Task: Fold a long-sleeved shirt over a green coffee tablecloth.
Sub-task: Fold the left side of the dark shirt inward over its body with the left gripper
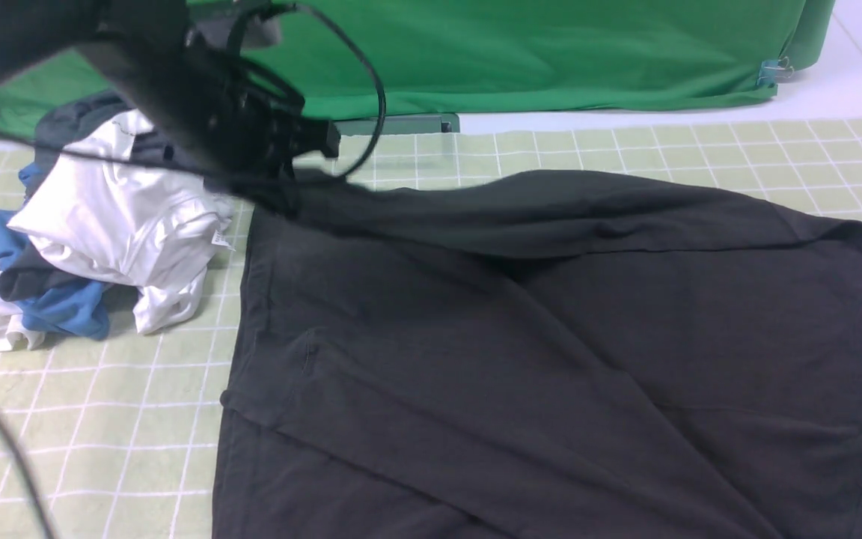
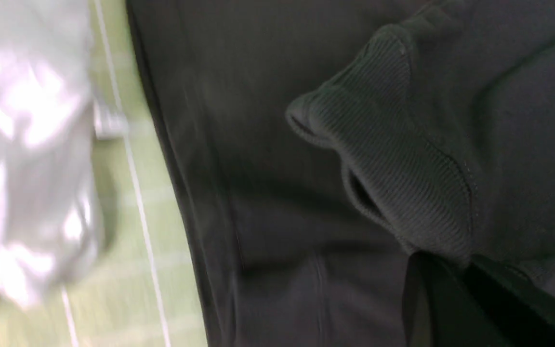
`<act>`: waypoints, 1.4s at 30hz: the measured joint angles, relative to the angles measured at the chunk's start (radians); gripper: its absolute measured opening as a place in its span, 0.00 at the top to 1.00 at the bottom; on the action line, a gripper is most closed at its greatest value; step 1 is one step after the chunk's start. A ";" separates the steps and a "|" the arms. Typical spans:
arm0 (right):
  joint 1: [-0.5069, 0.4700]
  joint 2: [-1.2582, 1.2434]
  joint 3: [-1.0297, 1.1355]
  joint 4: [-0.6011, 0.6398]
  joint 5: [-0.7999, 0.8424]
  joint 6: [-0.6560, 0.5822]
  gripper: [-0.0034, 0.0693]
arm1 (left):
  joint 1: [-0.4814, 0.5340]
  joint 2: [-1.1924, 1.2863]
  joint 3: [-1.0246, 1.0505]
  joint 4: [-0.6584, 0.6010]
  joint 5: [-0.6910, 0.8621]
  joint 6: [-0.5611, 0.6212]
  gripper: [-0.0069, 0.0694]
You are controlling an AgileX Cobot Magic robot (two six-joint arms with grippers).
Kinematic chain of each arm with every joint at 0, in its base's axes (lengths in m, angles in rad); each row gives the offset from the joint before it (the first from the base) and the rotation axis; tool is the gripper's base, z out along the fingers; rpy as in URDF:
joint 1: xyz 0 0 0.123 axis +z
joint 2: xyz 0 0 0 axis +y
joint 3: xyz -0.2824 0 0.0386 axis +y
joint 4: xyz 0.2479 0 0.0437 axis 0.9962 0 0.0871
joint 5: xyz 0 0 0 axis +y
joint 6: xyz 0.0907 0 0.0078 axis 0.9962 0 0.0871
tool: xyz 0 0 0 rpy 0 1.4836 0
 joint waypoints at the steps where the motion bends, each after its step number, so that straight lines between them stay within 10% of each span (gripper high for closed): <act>1: 0.000 0.000 0.000 -0.001 -0.001 0.000 0.94 | -0.006 -0.032 0.047 0.004 -0.002 -0.011 0.87; 31: 0.000 0.000 0.000 -0.004 0.003 0.000 0.90 | -0.169 -0.226 0.547 0.042 -0.070 -0.186 0.87; 42: 0.000 0.000 0.000 -0.004 0.000 0.001 0.88 | -0.169 -0.228 0.578 -0.028 0.072 -0.126 0.46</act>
